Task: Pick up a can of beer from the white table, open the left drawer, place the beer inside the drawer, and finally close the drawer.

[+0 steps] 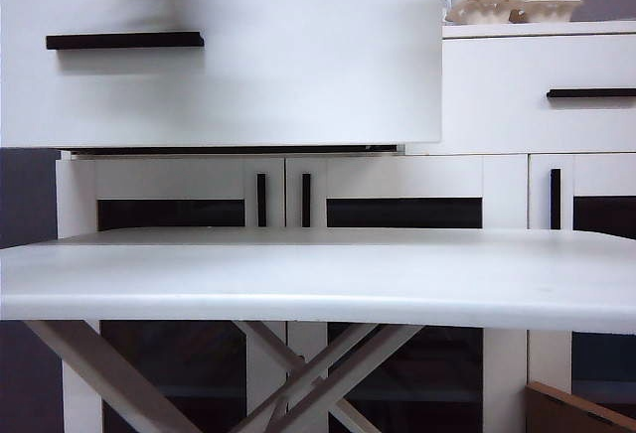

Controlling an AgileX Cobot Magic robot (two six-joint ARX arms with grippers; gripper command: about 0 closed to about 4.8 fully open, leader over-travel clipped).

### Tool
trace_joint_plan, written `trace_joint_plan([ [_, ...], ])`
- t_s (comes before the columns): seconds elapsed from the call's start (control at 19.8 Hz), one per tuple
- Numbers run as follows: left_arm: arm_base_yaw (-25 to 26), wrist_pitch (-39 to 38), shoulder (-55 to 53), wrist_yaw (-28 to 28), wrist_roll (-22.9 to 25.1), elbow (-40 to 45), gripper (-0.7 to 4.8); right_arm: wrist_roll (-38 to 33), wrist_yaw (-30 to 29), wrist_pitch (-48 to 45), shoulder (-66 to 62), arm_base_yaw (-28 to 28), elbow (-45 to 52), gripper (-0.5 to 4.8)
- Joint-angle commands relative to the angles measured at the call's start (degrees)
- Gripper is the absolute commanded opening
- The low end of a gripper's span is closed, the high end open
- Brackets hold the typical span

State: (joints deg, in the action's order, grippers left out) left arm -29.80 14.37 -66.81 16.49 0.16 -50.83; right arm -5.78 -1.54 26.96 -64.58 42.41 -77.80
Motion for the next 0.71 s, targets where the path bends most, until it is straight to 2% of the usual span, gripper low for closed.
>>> trace_joint_plan([
  [0.05,0.33,4.20,-1.84,0.85,-0.13,-0.13,-0.05,-0.20,-0.11,-0.61,0.48,0.04,-0.24,-0.01],
  [0.25,1.05,6.60,-2.69,0.68,1.31,-0.13,-0.06,-0.20,-0.11,-0.31,1.05,0.04,-0.26,-0.01],
  [0.46,5.53,8.22,-3.80,-1.03,0.85,-0.13,-0.06,-0.20,-0.13,-0.24,1.05,0.04,-0.26,-0.01],
  [0.56,8.70,8.26,-3.80,-3.91,-0.26,-0.13,-0.05,-0.22,-0.11,-0.20,1.05,0.04,-0.24,-0.01],
  [0.71,10.80,8.44,-3.82,-4.85,-0.63,-0.13,-0.05,-0.20,-0.13,-0.22,1.05,0.04,-0.24,-0.01],
])
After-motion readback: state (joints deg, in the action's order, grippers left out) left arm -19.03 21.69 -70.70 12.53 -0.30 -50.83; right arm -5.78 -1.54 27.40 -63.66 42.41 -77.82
